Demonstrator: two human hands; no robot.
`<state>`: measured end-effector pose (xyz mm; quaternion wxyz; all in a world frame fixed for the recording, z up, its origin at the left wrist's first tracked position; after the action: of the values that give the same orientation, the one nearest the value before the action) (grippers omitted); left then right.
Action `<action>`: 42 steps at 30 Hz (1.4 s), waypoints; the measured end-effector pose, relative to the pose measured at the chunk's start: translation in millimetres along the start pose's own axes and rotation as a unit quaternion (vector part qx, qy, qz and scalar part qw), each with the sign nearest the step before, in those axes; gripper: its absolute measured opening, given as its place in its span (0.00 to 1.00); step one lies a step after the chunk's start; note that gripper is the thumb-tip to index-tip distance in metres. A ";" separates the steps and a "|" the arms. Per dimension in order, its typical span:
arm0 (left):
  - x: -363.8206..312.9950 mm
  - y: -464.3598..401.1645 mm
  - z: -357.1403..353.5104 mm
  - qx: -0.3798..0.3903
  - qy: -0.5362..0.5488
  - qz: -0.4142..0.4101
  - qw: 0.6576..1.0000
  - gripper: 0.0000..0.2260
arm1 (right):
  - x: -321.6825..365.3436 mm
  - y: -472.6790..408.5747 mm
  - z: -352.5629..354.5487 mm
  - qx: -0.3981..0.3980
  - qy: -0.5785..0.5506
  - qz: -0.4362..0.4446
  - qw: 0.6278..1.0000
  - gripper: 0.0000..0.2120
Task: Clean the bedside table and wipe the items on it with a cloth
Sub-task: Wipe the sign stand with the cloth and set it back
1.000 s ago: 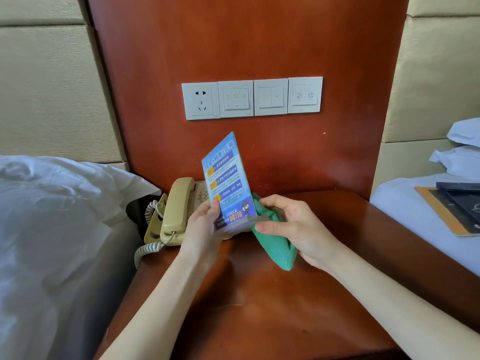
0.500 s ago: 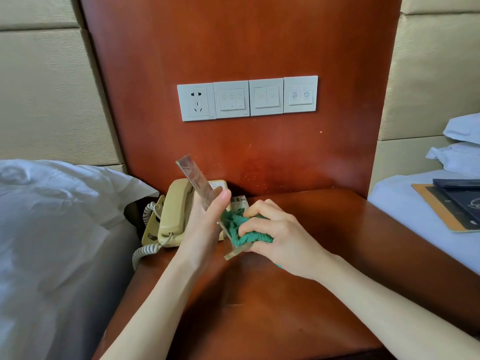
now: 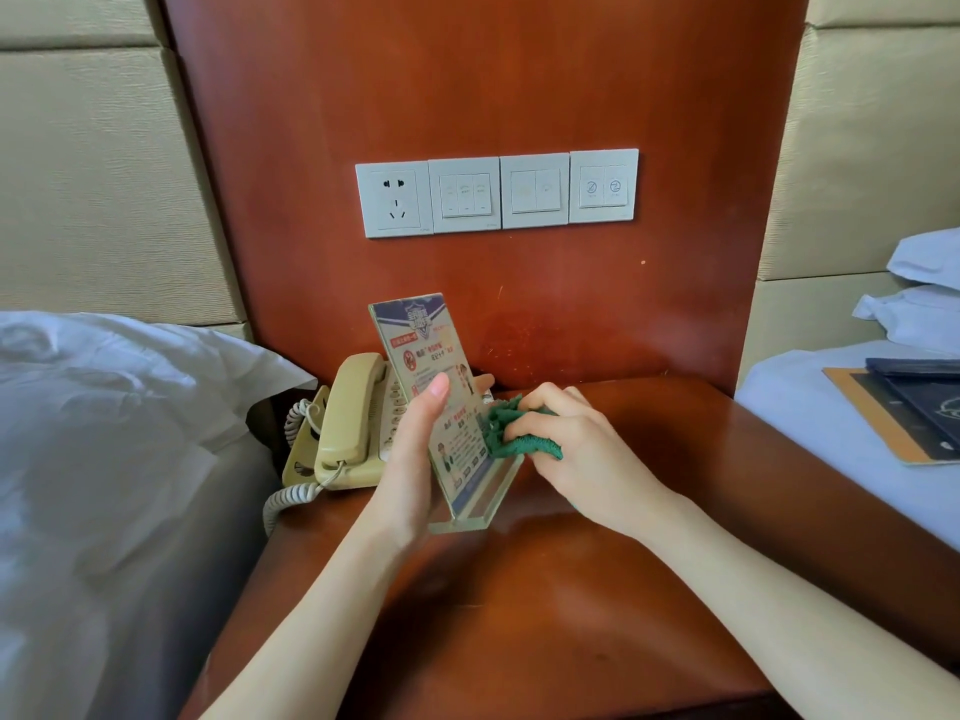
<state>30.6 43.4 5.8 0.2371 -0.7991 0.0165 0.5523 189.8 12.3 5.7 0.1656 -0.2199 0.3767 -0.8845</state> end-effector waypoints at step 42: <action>-8.3 -4.8 3.3 -0.065 0.239 0.058 0.967 0.20 | -6.1 -1.0 -5.7 0.195 -0.011 -0.085 0.977 0.12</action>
<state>25.9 47.0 14.0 0.1413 -0.9191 0.0836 0.3581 191.9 19.1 1.3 0.1335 -0.2241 0.1753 -0.9493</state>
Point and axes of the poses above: each hand's wrist, its own y-axis away from the middle knuckle, its own z-axis out of the back of the hand, x = y × z, the point moved 3 cm from there along -y, towards the middle knuckle, and after that the axes turned 8 degrees about -x, right-handed, at the moved point
